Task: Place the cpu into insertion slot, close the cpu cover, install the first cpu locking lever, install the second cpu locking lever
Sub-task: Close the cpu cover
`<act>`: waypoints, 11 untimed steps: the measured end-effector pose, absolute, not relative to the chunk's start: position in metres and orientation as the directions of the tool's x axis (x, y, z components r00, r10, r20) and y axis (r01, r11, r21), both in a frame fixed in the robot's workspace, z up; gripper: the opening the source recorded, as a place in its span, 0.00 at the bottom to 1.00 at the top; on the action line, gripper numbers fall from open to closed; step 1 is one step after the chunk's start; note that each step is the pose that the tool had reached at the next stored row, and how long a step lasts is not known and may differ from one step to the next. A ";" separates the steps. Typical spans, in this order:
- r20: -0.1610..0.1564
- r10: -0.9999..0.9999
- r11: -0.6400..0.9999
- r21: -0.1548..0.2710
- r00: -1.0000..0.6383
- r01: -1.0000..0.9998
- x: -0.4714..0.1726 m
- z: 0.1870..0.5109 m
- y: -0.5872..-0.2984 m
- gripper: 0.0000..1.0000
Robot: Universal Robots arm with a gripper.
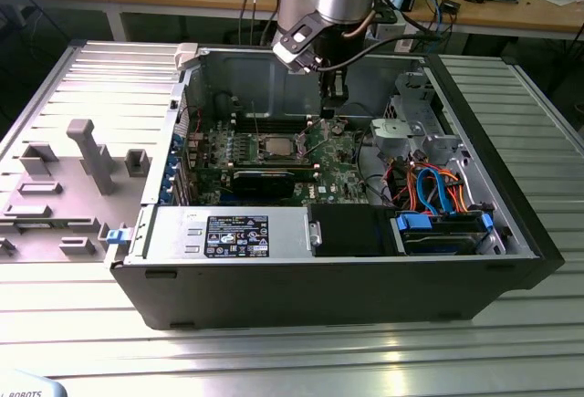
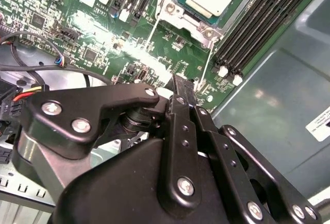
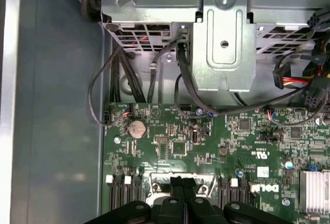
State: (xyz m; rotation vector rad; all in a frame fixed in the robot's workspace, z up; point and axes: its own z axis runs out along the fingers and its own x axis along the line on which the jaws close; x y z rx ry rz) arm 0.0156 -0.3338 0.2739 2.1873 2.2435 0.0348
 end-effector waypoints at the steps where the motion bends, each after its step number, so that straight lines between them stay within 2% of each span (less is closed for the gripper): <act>1: 0.010 1.000 0.025 0.021 -0.026 0.999 0.018 0.273 -0.334 0.11; 11: 0.010 1.000 0.025 0.005 -0.025 1.000 0.042 0.250 -0.332 0.11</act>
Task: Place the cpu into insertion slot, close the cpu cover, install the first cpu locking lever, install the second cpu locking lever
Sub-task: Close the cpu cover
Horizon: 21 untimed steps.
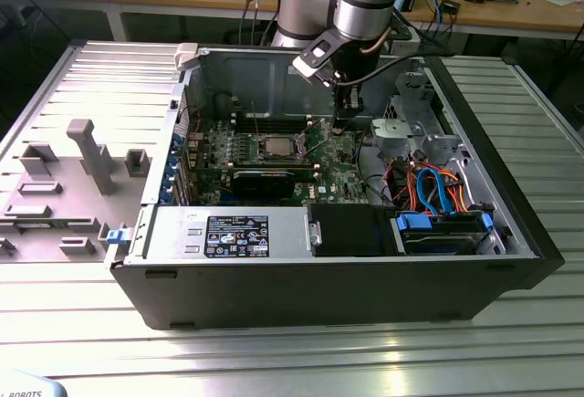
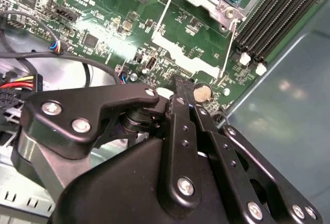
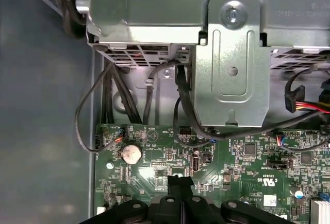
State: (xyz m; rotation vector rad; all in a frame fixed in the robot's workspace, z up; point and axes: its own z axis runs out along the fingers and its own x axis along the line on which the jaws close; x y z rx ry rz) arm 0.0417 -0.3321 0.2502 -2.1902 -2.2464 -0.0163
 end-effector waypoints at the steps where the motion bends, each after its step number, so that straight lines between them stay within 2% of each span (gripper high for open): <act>1: 0.010 1.000 0.025 0.003 -0.025 1.000 0.042 0.248 -0.332 0.11; 21: 0.010 1.000 0.025 0.001 -0.025 1.000 0.030 0.242 -0.333 0.11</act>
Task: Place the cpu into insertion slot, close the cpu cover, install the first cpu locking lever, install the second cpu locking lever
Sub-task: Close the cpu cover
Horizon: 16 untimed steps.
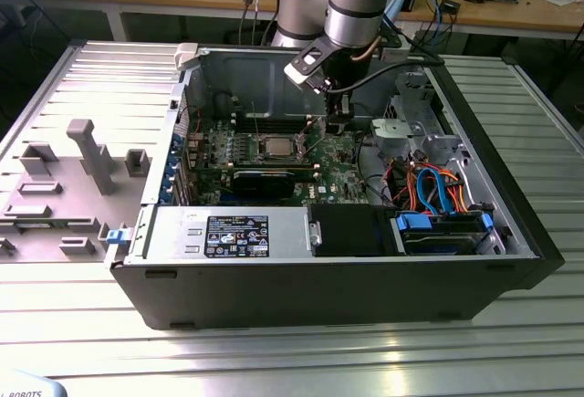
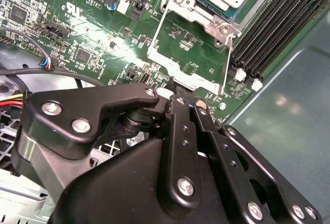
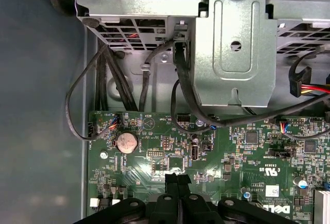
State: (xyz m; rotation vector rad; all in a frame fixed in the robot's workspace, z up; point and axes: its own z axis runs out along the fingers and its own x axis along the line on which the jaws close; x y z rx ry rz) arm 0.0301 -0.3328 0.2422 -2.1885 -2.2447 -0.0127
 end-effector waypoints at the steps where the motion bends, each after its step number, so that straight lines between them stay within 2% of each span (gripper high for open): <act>1: 0.010 1.000 0.025 0.001 -0.025 1.000 0.030 0.242 -0.333 0.11; 16: 0.010 1.000 0.025 0.001 -0.025 1.000 0.026 0.242 -0.333 0.11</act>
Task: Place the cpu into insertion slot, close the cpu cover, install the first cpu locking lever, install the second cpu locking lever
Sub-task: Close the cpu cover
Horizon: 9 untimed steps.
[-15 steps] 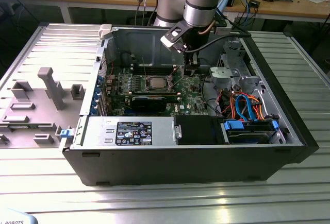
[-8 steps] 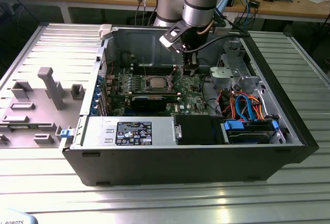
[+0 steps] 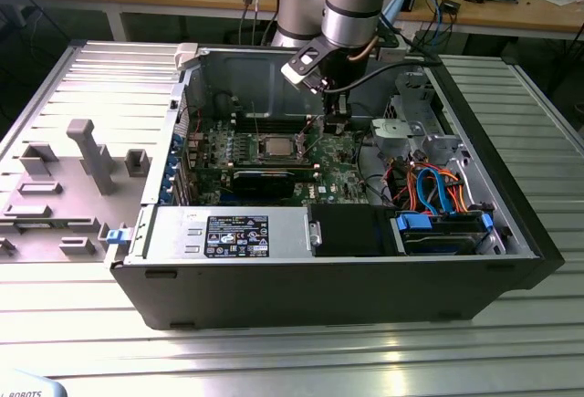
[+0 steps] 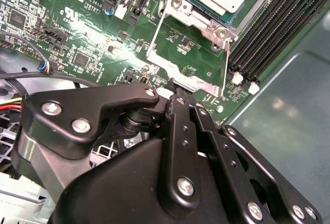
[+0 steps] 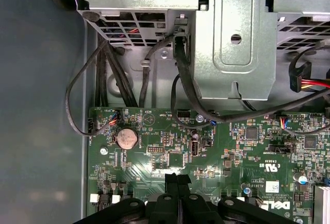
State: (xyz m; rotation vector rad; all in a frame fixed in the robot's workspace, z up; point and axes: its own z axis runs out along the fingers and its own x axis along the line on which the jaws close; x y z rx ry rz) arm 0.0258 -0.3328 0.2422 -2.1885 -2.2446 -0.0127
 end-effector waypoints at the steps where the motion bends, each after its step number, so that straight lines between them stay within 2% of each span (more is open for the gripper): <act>1: 0.010 1.000 0.025 0.001 -0.025 1.000 0.026 0.242 -0.333 0.11; 9: 0.010 1.000 0.025 0.001 -0.025 1.000 0.024 0.242 -0.333 0.11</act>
